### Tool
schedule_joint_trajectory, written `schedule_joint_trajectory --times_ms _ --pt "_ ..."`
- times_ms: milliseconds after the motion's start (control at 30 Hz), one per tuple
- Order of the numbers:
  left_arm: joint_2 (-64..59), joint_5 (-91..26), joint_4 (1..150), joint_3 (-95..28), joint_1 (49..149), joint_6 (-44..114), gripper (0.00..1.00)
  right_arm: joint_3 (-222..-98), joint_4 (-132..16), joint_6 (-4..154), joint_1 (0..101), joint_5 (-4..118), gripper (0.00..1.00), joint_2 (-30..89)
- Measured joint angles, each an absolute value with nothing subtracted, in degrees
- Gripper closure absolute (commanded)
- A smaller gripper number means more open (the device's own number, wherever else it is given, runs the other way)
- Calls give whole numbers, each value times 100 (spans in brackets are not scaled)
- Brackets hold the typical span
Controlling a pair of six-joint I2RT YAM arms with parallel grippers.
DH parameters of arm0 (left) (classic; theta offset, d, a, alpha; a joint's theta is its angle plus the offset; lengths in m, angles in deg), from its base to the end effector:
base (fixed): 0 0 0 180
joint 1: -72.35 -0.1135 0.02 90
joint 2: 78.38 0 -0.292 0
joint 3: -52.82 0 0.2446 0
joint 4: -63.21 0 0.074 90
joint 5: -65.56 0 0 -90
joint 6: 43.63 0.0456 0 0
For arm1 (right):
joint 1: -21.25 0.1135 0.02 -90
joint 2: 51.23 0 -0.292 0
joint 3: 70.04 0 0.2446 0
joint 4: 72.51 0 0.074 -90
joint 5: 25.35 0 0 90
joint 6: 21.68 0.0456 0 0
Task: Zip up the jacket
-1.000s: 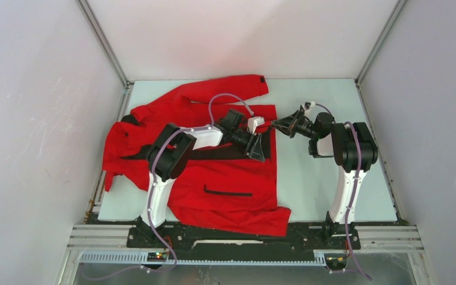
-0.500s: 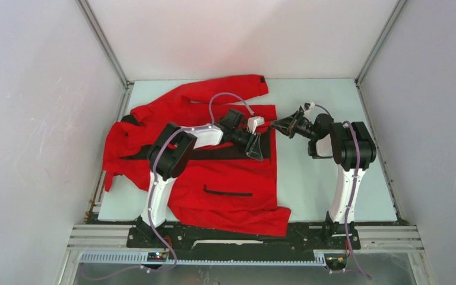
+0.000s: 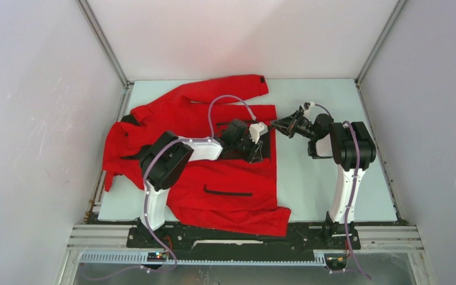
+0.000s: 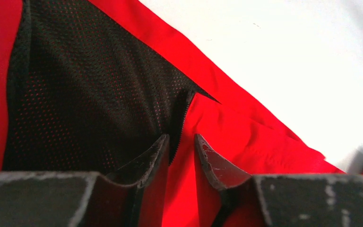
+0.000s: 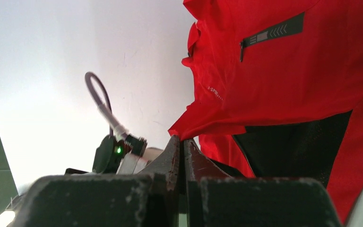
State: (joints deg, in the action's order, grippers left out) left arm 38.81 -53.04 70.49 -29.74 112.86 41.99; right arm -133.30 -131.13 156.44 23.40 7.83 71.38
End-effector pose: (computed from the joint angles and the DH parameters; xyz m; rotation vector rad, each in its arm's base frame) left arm 0.3200 -0.3021 0.1581 0.9929 2.1734 -0.9638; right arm 0.3993 0.0532 0.1478 0.5104 1.9211 1.8961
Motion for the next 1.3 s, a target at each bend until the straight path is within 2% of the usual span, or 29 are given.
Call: schedule_joint_trajectory --times_ms 100,233,367,667,1033,1300 --pt "3695 -4589 6625 -2633 11516 4308 79 -13328 -13135 15642 2340 783 100 7138" --pt "3566 -3953 6092 -2274 11682 4347 84 -13310 -13132 15635 2344 783 100 7138" --pt "3407 -3669 5622 -1876 11715 4354 99 -13271 -13078 15550 2344 787 100 7136" --pt "2978 -4366 5453 -1371 11487 4120 100 -13153 -12990 15390 2336 789 100 7134" --pt "3118 -5568 5414 -1756 11059 3082 100 -13115 -12995 15338 2333 789 100 7127" --pt "2838 -5964 4927 -1468 10939 2181 100 -12720 -13681 15307 2340 894 100 7046"
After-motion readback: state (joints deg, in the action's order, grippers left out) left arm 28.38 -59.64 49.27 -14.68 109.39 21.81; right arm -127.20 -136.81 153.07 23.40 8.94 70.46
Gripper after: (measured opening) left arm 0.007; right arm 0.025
